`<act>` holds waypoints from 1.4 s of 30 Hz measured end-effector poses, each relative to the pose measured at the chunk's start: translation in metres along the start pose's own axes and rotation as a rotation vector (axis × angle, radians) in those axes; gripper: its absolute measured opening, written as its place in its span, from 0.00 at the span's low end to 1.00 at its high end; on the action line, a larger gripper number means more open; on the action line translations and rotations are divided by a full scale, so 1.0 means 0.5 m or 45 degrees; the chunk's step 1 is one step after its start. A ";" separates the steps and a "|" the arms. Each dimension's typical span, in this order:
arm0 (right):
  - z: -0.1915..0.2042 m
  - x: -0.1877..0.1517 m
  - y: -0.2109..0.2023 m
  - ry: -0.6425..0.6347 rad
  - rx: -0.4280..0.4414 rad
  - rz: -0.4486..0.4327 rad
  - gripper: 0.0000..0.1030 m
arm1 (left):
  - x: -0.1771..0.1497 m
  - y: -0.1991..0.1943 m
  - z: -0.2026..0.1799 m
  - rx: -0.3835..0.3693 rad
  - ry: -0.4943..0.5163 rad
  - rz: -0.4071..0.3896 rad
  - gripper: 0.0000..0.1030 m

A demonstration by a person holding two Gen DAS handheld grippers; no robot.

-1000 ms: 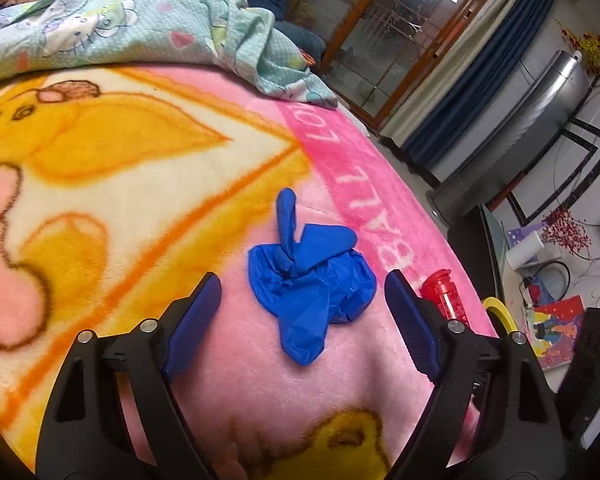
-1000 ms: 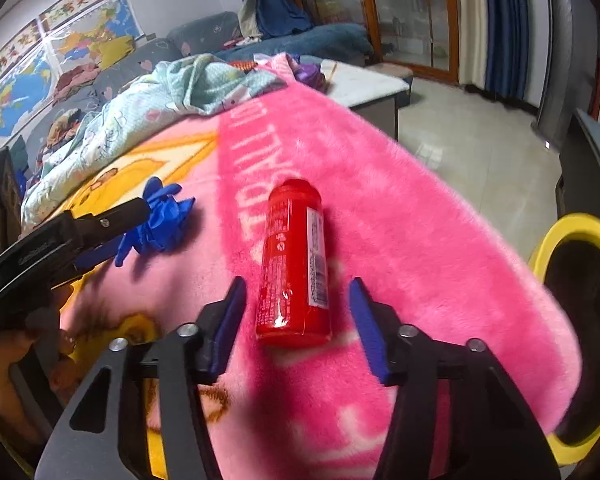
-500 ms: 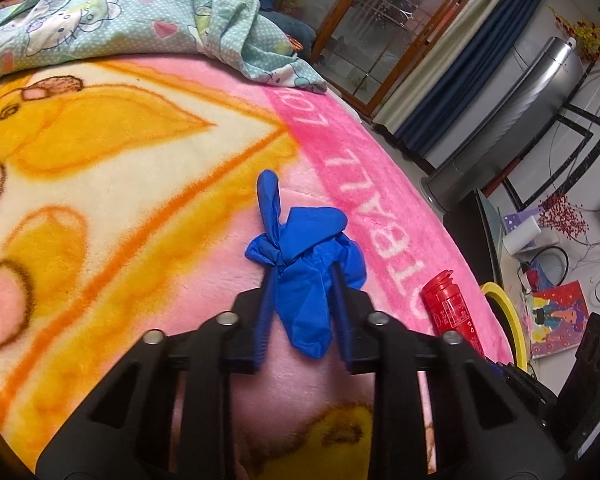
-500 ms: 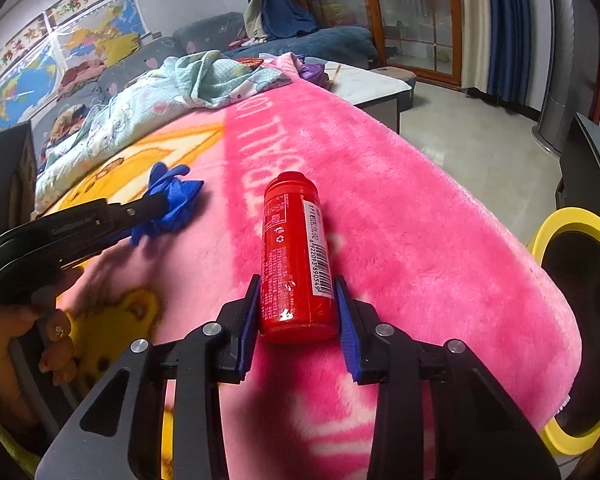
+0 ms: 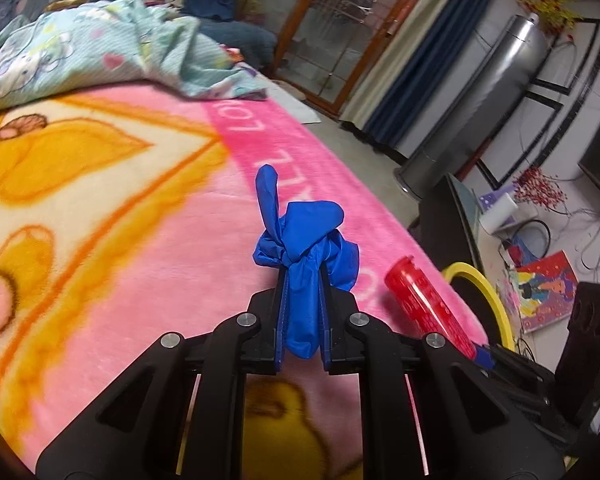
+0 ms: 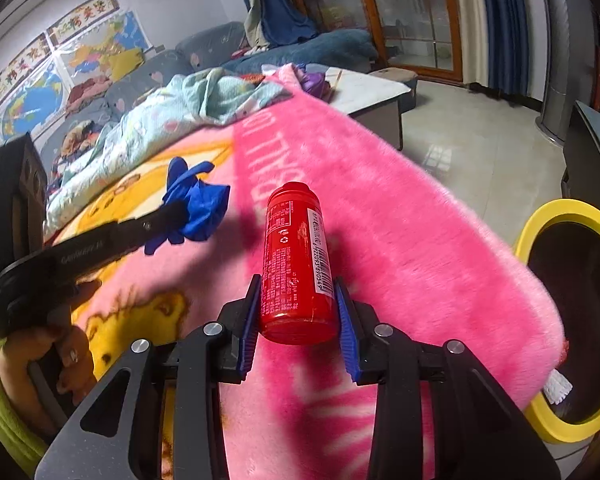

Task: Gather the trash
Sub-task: 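Carry the blue glove and red tube in both grippers over the bin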

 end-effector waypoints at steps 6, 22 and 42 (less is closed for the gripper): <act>-0.044 0.027 -0.031 0.044 -0.049 -0.056 0.32 | -0.001 -0.009 -0.064 -0.043 0.099 -0.014 0.07; -0.167 0.061 -0.108 0.172 -0.159 -0.160 0.32 | -0.024 -0.030 -0.187 -0.163 0.250 -0.017 0.07; -0.326 0.065 -0.211 0.353 -0.308 -0.273 0.32 | -0.075 -0.028 -0.348 -0.299 0.445 0.014 0.07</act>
Point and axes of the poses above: each gripper's, at about its wrist camera, not at the fingertips, and y roughly the way its jaws point, z to its left, x to its top, the point moved 8 cm from there along y, roughly the way its jaws point, and after that the axes turned 9 degrees about -z, right-handed, at the moved point
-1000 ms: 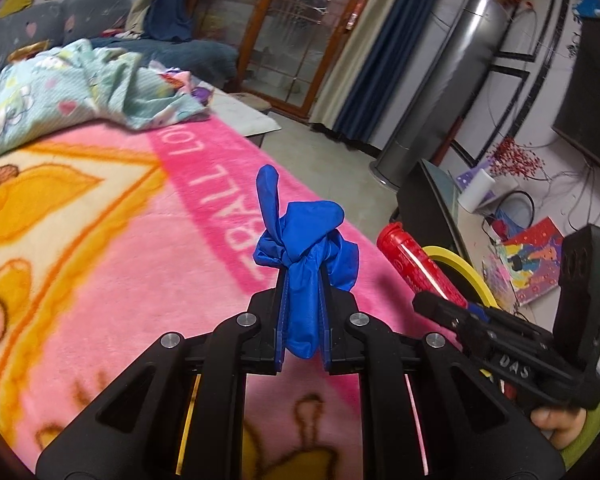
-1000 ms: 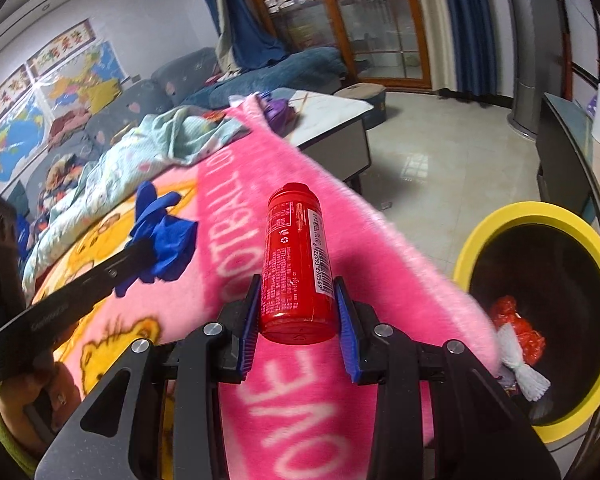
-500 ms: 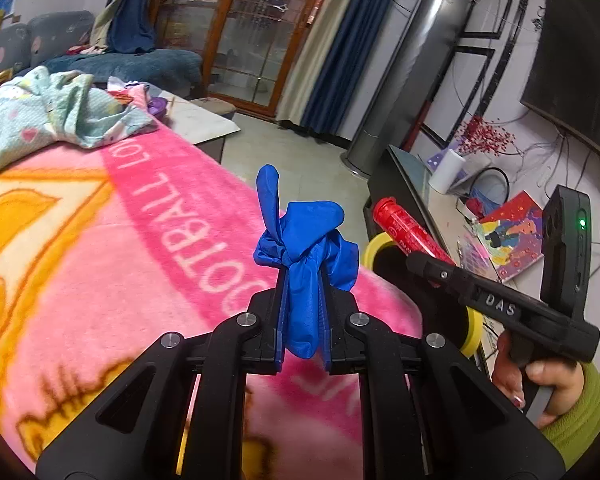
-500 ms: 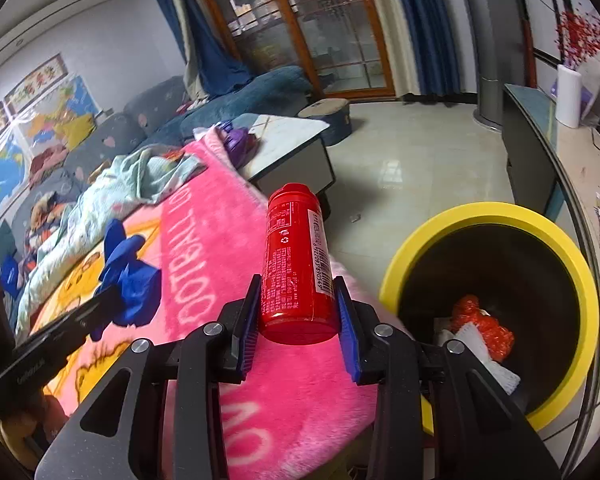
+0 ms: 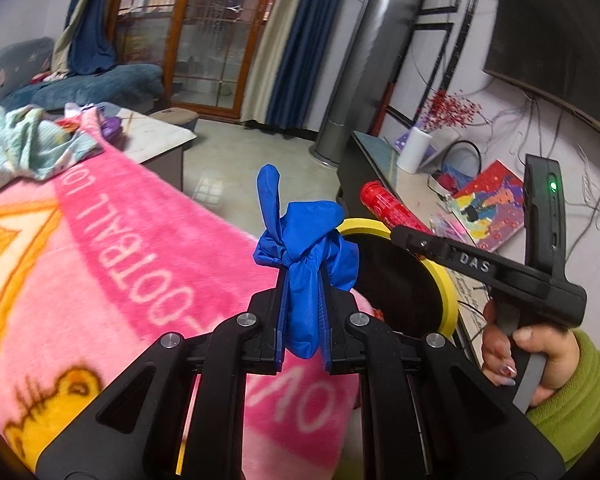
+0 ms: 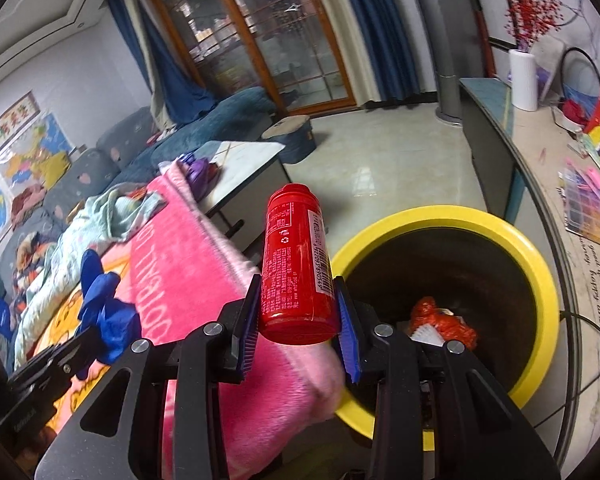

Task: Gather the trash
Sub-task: 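Carry the blue glove and red tube in both grippers over the bin, then open the right gripper to drop the red tube while the left releases the glove into the bin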

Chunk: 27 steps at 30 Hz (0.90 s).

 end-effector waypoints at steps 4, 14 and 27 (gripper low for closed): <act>-0.040 0.008 -0.012 0.043 -0.028 -0.017 0.32 | -0.004 0.010 -0.028 -0.015 0.039 0.010 0.07; -0.132 0.016 -0.028 0.119 -0.117 -0.041 0.32 | -0.016 0.037 -0.088 -0.062 0.122 0.038 0.08; -0.236 0.001 -0.041 0.198 -0.227 -0.023 0.32 | -0.040 0.098 -0.171 -0.120 0.263 0.093 0.08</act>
Point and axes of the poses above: each gripper's, at about its wrist camera, not at the fingertips, and y roughly the way its jaws point, z to its left, x to its top, the point moved 8 cm from there along y, roughly the way its jaws point, and after that the axes turned 9 degrees about -z, right-handed, at the moved point
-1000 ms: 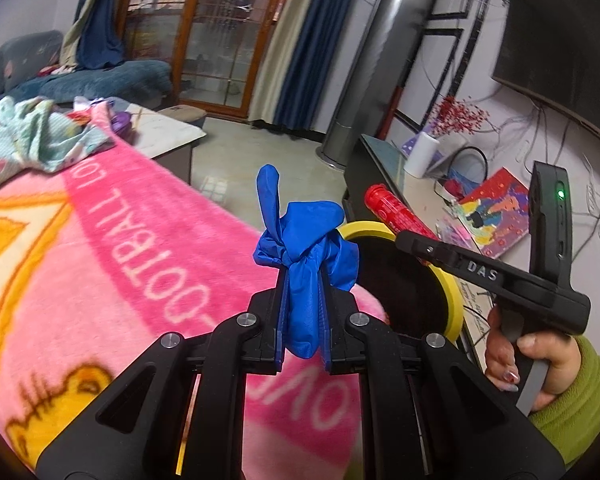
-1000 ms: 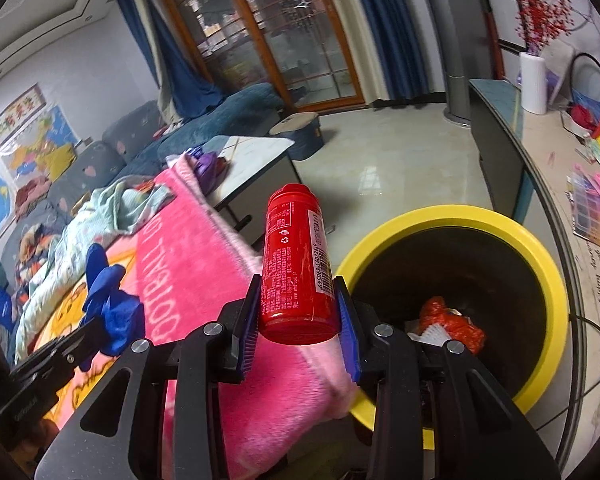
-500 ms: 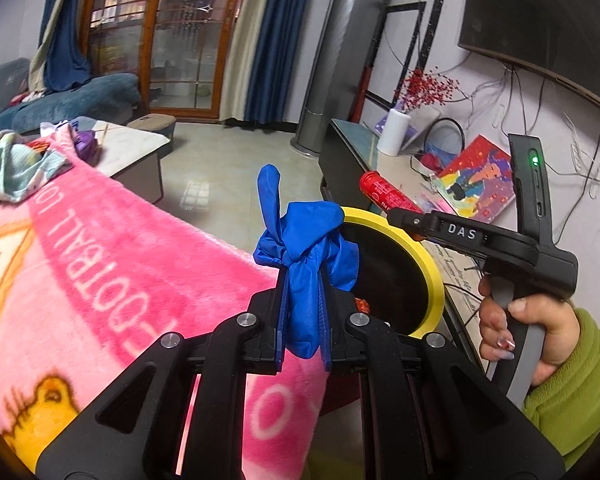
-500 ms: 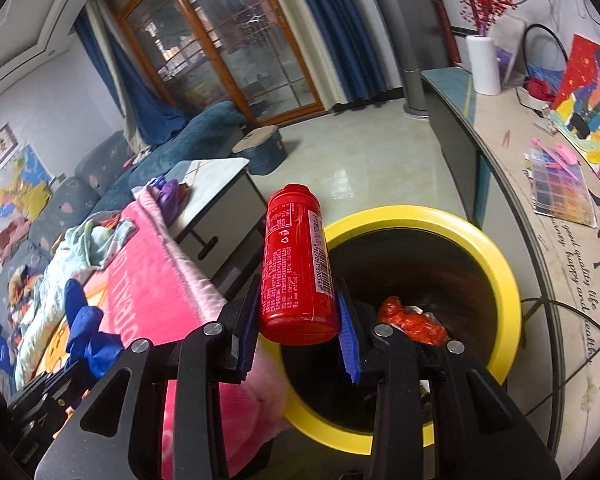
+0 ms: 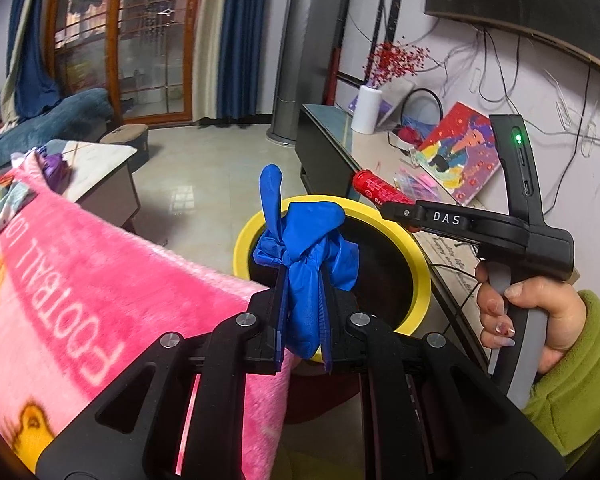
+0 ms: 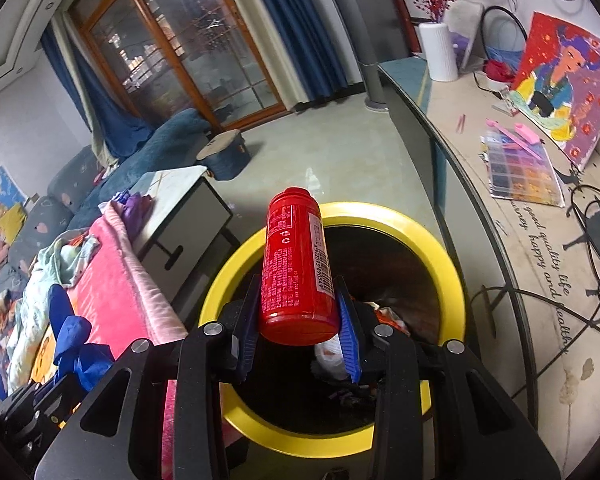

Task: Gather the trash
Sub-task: 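Open the right gripper to drop the red tube while the left releases the glove into the bin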

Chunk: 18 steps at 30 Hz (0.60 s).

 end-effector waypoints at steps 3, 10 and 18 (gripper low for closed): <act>-0.018 -0.004 0.004 0.012 -0.012 0.012 0.31 | -0.001 0.019 -0.013 -0.010 0.009 0.016 0.08; -0.049 -0.018 0.019 0.038 -0.039 0.034 0.27 | -0.010 0.066 -0.035 -0.024 0.042 0.057 0.08; -0.075 -0.022 0.025 0.085 -0.057 0.035 0.27 | -0.022 0.130 -0.041 -0.046 0.027 0.125 0.09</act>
Point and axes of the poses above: each gripper's, at about its wrist camera, not at the fingertips, and y roughly the way its jaws point, z to its left, x to its top, the point moved 8 cm from there along y, roughly the way its jaws point, and after that the axes turned 9 degrees about -z, right-handed, at the moved point
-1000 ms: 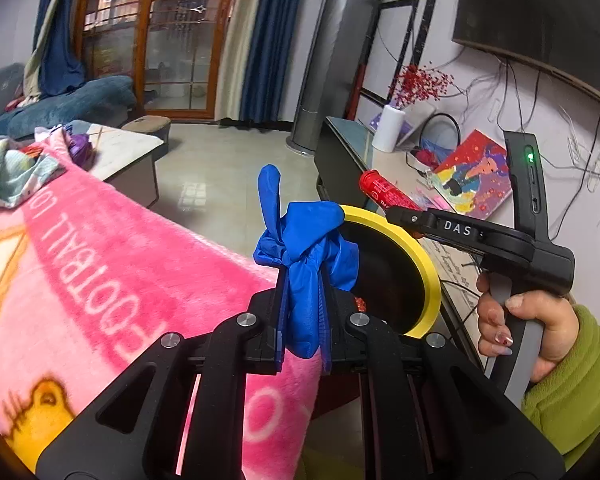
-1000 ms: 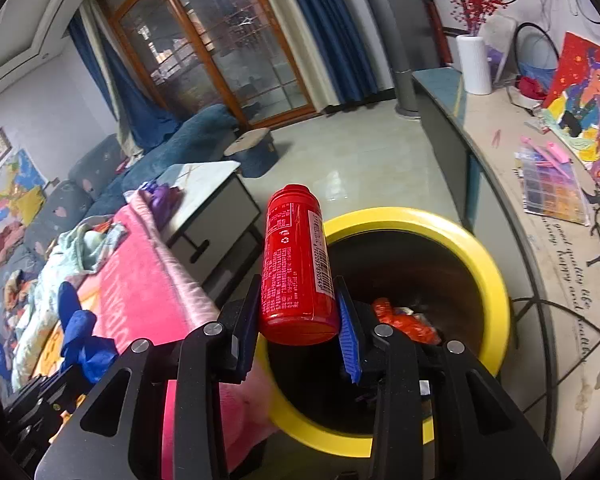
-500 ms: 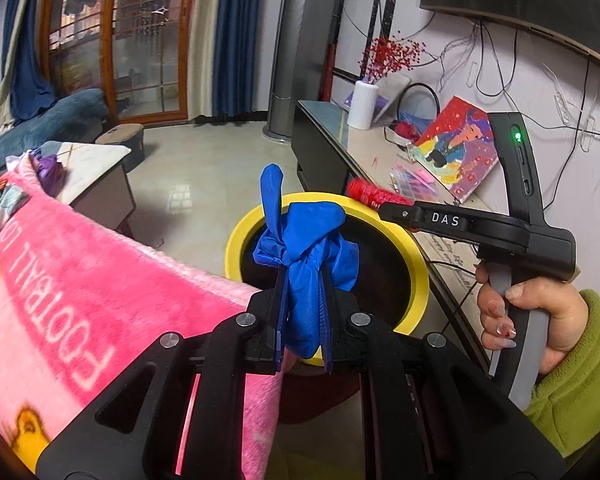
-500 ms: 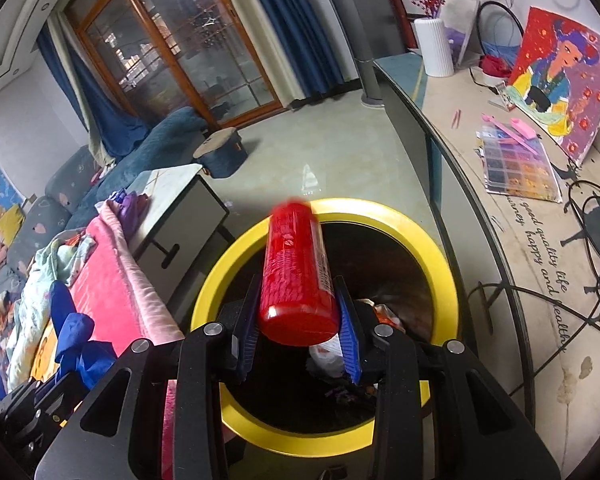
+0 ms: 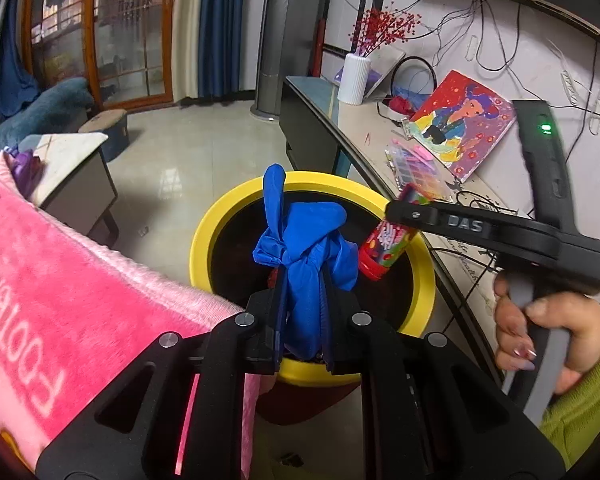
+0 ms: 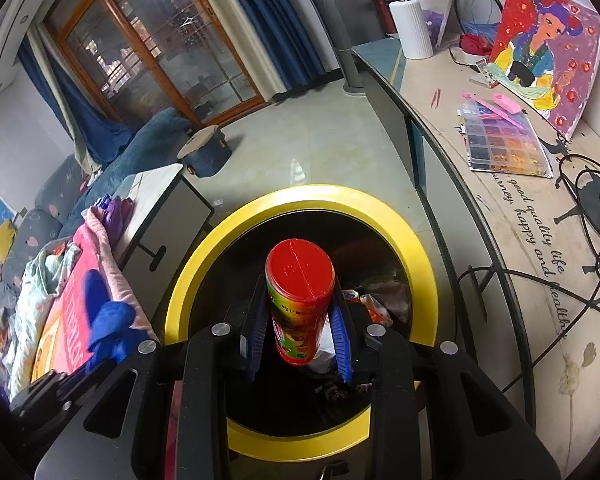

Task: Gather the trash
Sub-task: 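Open the right gripper to drop the red tube while the left releases the glove into the bin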

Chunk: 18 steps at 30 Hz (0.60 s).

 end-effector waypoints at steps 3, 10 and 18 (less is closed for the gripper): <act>-0.003 0.007 -0.004 0.010 -0.001 -0.015 0.27 | 0.006 0.019 0.001 -0.007 -0.019 0.014 0.09; -0.007 0.013 -0.009 0.029 0.003 -0.029 0.27 | 0.016 0.045 0.004 -0.010 -0.043 0.021 0.20; -0.008 0.015 -0.013 0.058 0.018 -0.027 0.41 | 0.020 0.036 0.026 0.022 -0.081 0.009 0.54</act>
Point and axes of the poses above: each gripper's, at about its wrist camera, not at the fingertips, and y roughly the way its jaws point, z to its left, x to its top, the point moved 8 cm from there along y, roughly the way its jaws point, and after that the axes turned 9 degrees about -z, right-handed, at the moved point
